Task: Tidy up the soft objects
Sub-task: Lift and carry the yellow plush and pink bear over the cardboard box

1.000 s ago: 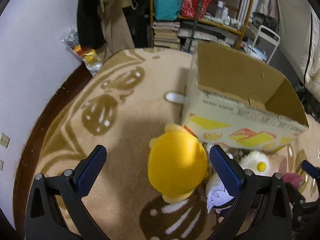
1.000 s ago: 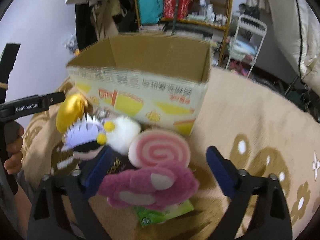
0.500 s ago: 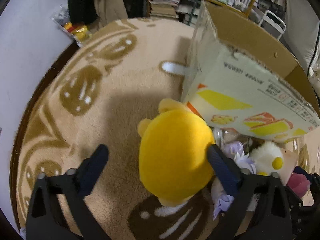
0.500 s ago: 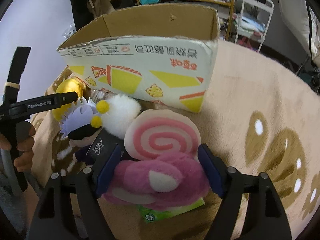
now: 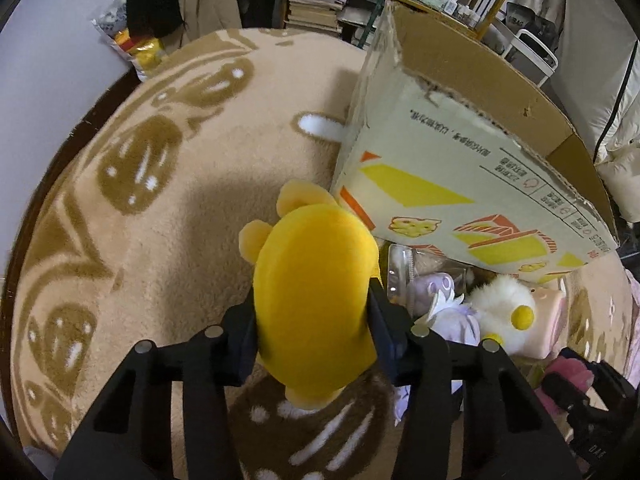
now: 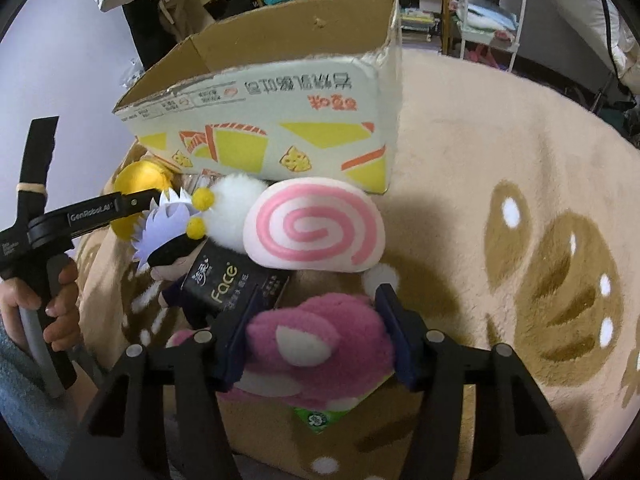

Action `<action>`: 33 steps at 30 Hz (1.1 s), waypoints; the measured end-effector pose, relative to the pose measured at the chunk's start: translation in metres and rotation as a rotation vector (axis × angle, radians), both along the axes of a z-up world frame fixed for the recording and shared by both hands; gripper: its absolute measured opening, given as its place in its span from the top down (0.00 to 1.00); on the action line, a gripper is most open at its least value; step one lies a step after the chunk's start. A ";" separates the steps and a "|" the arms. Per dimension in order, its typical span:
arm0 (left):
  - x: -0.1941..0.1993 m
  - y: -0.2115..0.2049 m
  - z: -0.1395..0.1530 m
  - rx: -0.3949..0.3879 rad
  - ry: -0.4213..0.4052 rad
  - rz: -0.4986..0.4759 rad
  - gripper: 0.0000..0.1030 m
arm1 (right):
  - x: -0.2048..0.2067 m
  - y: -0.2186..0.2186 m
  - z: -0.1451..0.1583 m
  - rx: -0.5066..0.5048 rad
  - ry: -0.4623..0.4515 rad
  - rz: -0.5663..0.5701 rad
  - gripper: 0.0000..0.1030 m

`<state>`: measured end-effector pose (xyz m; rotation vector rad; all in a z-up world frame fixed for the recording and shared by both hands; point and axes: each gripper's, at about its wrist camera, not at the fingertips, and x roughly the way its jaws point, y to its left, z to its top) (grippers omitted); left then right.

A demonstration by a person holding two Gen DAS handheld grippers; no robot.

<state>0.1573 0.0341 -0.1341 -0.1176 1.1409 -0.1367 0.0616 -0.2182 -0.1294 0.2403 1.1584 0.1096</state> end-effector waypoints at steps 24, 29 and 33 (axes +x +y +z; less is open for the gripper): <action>-0.112 0.001 0.109 0.092 -0.466 0.024 0.56 | -0.041 0.013 0.091 -0.150 -0.415 -0.030 0.42; -0.133 0.001 0.130 0.087 -0.545 0.009 0.56 | -0.047 0.012 0.110 -0.160 -0.485 -0.043 0.42; -0.143 -0.004 0.149 0.090 -0.618 -0.004 0.56 | -0.044 0.008 0.128 -0.149 -0.535 -0.064 0.41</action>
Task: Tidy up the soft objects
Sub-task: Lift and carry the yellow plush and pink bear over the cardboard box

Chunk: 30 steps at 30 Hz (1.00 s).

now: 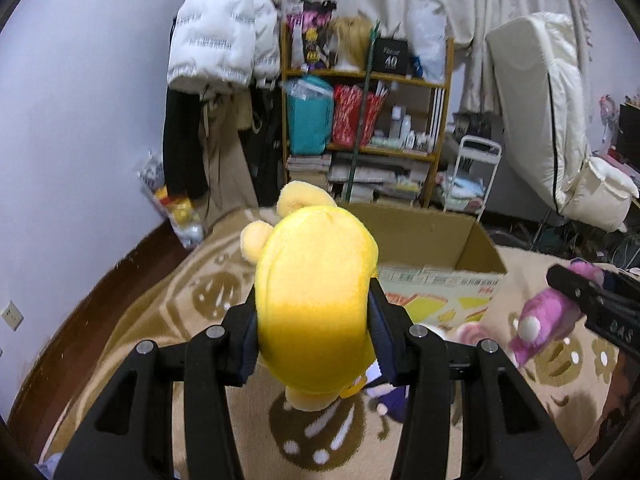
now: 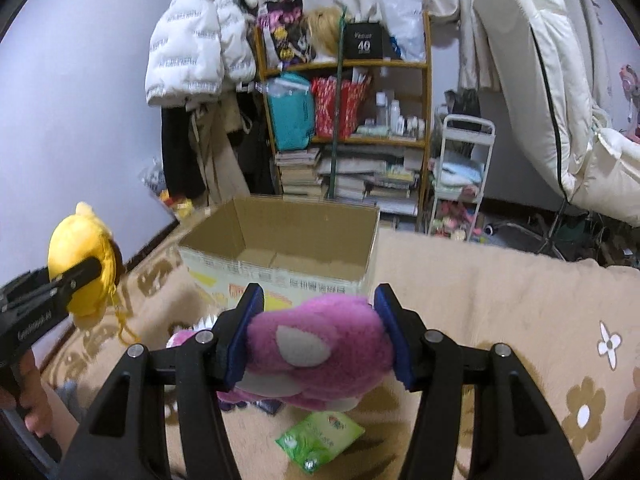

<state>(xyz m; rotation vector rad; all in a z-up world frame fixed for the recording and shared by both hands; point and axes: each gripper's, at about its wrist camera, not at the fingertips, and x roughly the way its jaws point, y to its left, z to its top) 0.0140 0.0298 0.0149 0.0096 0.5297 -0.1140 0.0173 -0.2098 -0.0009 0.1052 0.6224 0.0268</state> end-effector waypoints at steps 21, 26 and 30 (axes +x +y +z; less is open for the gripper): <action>0.110 -0.054 0.052 0.056 -0.135 -0.093 0.55 | 0.110 -0.002 0.041 -0.050 -0.144 0.003 0.41; 0.134 -0.054 0.025 0.047 -0.082 -0.099 0.55 | 0.131 -0.007 0.022 -0.022 -0.113 -0.004 0.41; 0.155 -0.053 0.000 0.060 -0.015 -0.090 0.55 | 0.146 -0.010 -0.005 0.020 -0.068 -0.001 0.41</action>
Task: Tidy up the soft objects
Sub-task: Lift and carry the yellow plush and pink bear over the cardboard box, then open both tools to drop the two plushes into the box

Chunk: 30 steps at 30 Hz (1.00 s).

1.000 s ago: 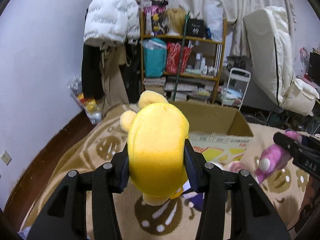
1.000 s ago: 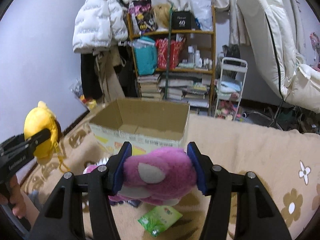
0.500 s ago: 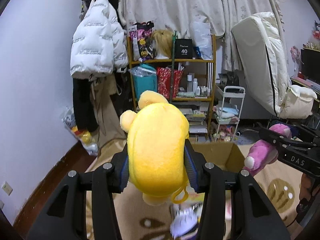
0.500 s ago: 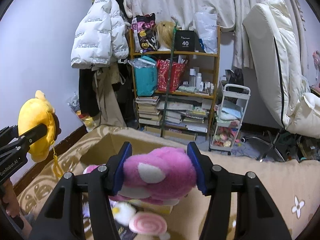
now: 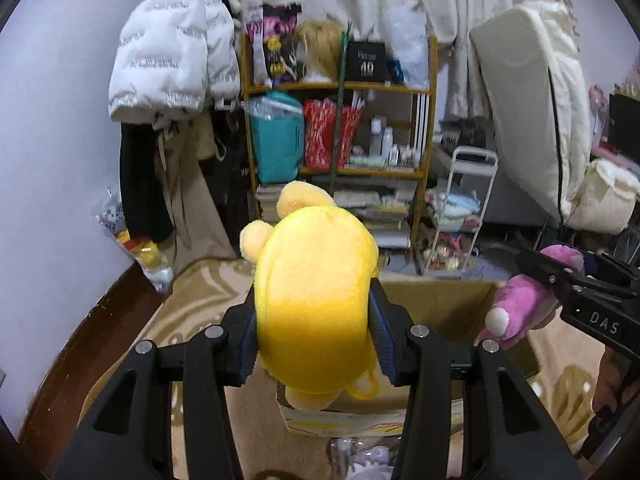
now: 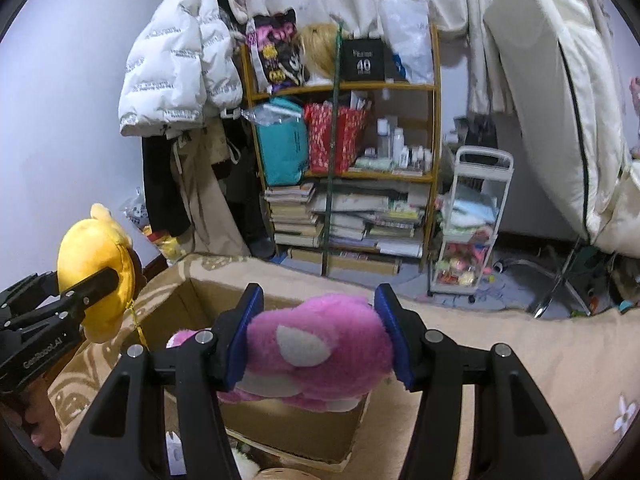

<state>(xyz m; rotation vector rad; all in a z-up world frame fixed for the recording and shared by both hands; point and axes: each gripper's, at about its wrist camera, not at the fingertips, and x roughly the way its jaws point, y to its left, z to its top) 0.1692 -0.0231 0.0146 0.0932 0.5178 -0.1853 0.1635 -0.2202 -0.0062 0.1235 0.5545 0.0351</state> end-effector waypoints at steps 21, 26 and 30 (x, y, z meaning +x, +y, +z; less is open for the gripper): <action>0.016 -0.021 -0.047 0.016 0.087 -0.019 0.26 | 0.015 0.000 -0.048 0.053 0.077 0.050 0.27; 0.012 -0.009 -0.039 -0.007 0.086 0.013 0.18 | 0.005 0.000 -0.039 0.051 0.038 0.039 0.12; 0.005 0.002 -0.036 -0.013 0.088 0.052 0.14 | -0.003 -0.004 -0.033 0.075 0.037 0.028 0.07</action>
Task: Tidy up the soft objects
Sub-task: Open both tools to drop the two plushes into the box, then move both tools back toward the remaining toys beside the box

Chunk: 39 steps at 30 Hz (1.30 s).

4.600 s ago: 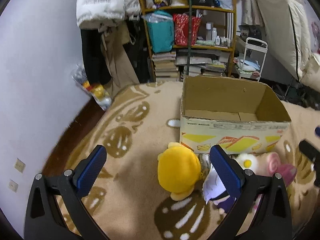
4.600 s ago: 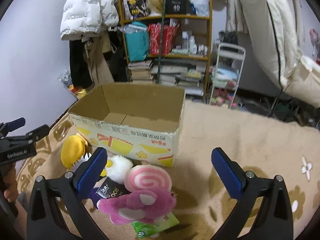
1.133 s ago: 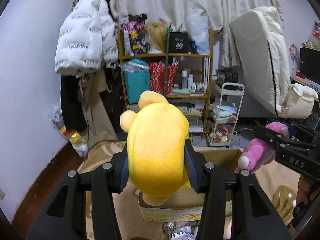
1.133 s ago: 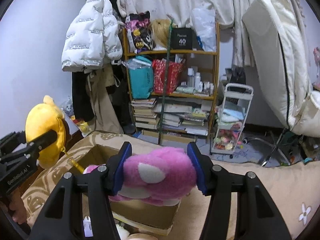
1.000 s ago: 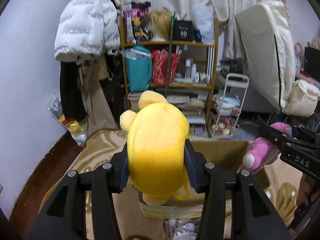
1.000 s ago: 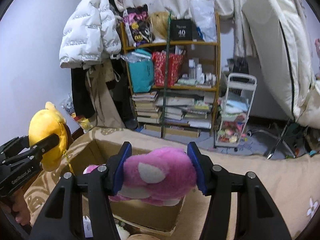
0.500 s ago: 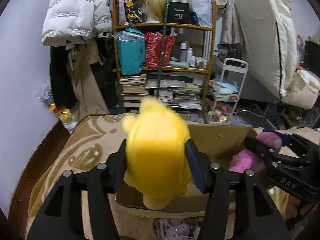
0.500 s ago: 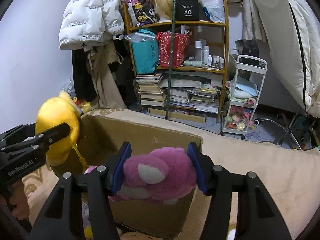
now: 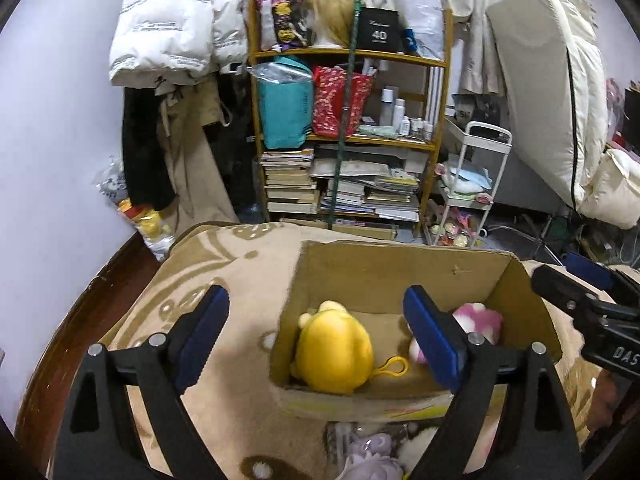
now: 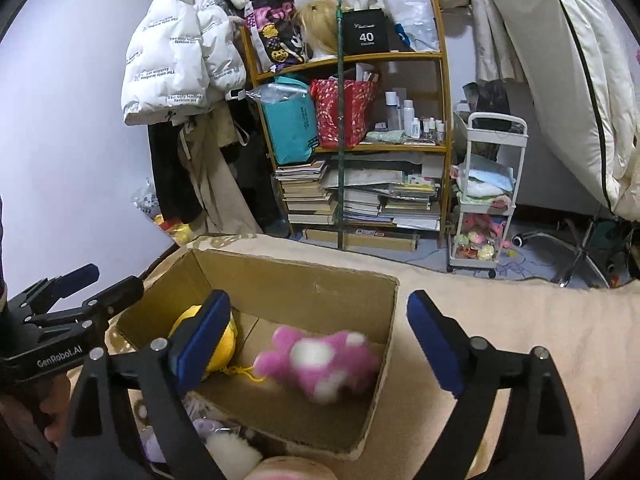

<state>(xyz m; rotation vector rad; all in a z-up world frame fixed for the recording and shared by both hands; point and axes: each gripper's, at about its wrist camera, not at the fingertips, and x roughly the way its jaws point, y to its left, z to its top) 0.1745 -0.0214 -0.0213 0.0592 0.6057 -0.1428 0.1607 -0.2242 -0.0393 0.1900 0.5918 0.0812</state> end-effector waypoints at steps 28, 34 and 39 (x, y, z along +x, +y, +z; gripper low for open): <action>-0.127 0.037 0.027 -0.004 0.029 0.032 0.07 | -0.110 -0.003 0.040 0.013 -0.032 -0.048 0.00; -0.143 0.041 0.028 -0.006 0.037 0.039 0.07 | -0.124 0.005 0.042 -0.007 -0.031 -0.040 0.00; -0.145 0.042 0.026 0.008 0.048 0.034 0.07 | -0.133 0.011 0.033 -0.003 -0.001 -0.031 0.00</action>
